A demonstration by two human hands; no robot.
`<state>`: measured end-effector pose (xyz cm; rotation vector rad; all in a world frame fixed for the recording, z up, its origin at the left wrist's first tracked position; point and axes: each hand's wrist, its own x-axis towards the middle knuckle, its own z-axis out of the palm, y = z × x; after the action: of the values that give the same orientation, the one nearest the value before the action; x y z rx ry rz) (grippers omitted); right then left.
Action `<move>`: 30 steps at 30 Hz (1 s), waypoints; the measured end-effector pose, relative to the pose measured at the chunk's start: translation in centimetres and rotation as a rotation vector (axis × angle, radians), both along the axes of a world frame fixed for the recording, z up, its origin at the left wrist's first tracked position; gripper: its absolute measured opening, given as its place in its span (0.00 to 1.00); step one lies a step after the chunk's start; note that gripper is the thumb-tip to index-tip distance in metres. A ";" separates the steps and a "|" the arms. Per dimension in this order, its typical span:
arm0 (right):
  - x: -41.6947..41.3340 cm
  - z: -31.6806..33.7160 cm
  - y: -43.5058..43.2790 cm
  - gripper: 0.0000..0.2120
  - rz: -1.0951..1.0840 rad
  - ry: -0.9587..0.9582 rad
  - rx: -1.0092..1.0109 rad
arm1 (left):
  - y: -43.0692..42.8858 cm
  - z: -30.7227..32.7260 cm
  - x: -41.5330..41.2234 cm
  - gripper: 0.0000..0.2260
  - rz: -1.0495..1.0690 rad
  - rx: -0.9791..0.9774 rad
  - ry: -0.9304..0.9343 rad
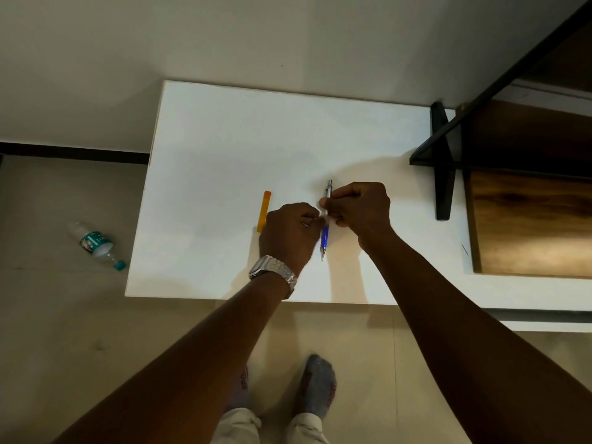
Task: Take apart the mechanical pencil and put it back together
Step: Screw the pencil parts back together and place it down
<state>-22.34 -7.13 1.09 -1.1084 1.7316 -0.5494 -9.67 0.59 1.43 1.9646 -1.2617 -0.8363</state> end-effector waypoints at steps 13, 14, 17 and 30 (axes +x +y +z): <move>0.0 0.4 0.8 0.08 0.030 0.052 0.010 | 0.6 0.1 6.6 0.11 0.205 0.122 -0.024; 0.0 0.5 0.9 0.08 0.034 0.057 0.007 | 0.6 0.1 6.5 0.09 0.209 0.126 -0.018; 0.2 0.6 1.0 0.08 0.041 0.065 0.005 | 0.5 0.1 6.2 0.05 0.211 0.125 -0.007; 0.2 0.5 1.0 0.06 0.032 0.056 0.017 | 0.2 0.1 6.1 0.06 0.226 0.123 0.000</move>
<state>-22.15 -6.15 1.59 -1.1470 1.7609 -0.4873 -3.54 0.83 1.49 2.1560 -0.9851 -0.8166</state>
